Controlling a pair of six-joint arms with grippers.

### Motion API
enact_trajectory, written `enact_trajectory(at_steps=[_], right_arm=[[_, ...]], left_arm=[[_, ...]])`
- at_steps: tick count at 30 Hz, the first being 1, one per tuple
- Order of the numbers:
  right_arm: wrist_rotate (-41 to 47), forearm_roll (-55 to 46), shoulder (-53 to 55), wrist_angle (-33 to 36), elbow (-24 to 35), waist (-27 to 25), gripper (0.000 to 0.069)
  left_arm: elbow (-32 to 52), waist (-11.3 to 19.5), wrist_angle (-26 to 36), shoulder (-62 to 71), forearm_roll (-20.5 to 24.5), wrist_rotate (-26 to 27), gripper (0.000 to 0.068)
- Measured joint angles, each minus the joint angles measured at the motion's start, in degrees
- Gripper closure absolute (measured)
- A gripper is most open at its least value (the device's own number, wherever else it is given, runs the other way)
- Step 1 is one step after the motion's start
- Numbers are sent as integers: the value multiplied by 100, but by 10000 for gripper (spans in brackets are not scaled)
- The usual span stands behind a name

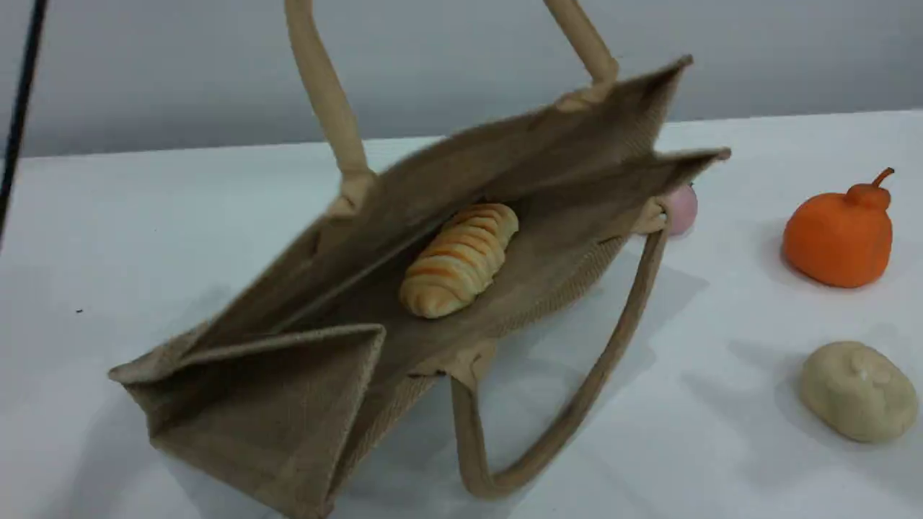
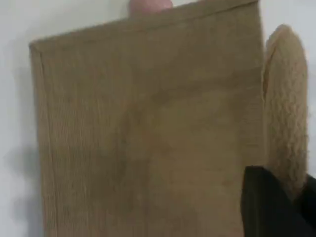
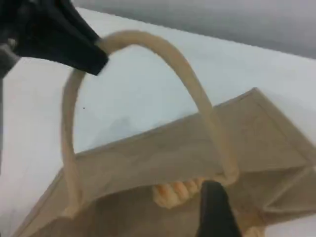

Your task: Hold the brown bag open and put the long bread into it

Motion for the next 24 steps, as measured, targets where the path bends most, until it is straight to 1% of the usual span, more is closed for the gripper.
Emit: enact_trajectory(at_steps=[4, 6, 10, 13, 16, 19, 22, 24], right_arm=[[227, -329, -132, 31, 0, 0, 313], [337, -465, -126, 96, 0, 0, 313], [374, -517, -126, 141, 0, 0, 313], [374, -517, -126, 141, 0, 0, 313], [374, -511, -126, 141, 0, 0, 313], [379, -511, -126, 152, 0, 0, 314], [396, -506, -126, 180, 0, 0, 314], [424, -506, -126, 183, 0, 0, 314]], left_arm=[[5, 0, 0, 183, -5, -24, 592], [31, -28, -19, 231, -28, -24, 573], [373, -76, -3, 236, -288, 160, 480], [726, -76, -3, 236, -297, 416, 408], [987, -76, -3, 236, -292, 432, 355], [994, -76, -3, 236, -304, 432, 326], [994, -76, -3, 236, -529, 432, 318], [994, -118, -28, 236, -564, 432, 316]])
